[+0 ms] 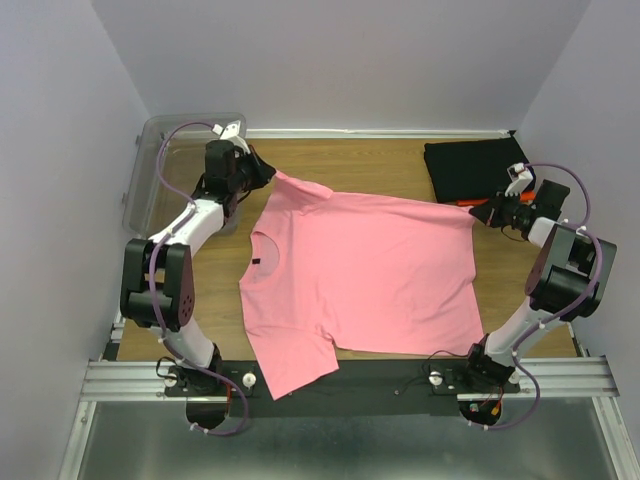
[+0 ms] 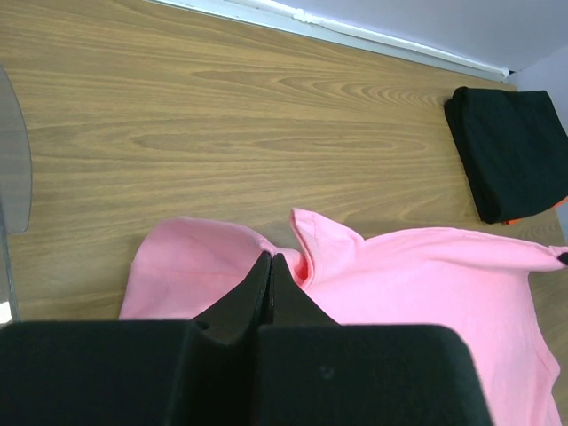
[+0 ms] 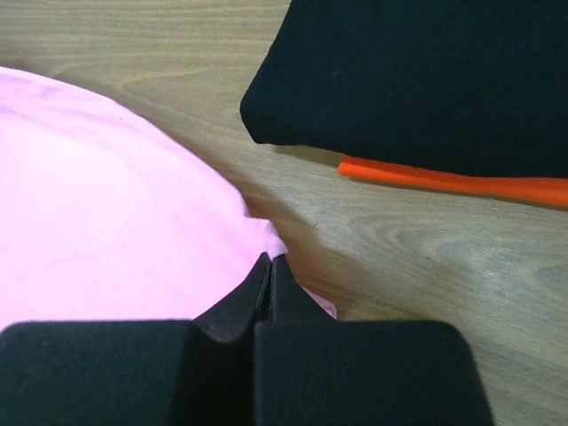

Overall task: Fold and stack the t-shirts
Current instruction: Fold the tshirt

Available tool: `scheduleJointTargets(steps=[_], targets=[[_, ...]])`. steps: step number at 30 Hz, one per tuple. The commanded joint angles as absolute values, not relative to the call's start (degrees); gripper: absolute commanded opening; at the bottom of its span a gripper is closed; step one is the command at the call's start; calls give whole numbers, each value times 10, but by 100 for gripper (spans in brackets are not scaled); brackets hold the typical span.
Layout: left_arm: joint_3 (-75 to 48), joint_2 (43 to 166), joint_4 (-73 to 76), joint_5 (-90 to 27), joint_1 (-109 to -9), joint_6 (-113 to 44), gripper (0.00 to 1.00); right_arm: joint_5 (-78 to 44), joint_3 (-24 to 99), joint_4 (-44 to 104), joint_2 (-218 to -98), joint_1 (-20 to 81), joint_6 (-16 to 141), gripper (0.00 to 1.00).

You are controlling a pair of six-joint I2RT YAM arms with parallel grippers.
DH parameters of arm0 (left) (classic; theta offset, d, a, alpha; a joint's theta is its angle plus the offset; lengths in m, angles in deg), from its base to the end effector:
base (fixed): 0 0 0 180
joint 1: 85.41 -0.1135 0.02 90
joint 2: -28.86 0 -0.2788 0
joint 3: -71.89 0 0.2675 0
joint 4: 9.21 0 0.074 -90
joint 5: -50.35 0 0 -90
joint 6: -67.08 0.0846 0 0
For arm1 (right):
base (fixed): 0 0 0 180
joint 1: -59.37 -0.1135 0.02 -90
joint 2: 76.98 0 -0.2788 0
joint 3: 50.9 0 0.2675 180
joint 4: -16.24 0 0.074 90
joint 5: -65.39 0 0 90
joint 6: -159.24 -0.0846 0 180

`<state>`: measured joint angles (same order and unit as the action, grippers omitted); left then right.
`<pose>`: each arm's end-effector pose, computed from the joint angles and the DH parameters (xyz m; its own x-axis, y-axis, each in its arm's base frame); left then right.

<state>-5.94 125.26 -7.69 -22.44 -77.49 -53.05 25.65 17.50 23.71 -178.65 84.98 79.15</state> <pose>0.4423 -0.0868 0.2522 -0.4985 -0.4148 -0.7612 0.1811 0.8089 -0.5593 0.3862 -0.1130 0.1562 -0.5369 0.1353 -0.8327 -0.3466 0.8645 0.3640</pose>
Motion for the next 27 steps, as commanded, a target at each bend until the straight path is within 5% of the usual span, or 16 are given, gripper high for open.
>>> scheduleJointTargets(steps=[1,27], targets=[[-45,1216,-85,-212,-779,-519,0,264,181,231,-1796,854,800,1],[21,1150,-70,-215,-779,-522,0,265,187,247,-1799,856,802,5]])
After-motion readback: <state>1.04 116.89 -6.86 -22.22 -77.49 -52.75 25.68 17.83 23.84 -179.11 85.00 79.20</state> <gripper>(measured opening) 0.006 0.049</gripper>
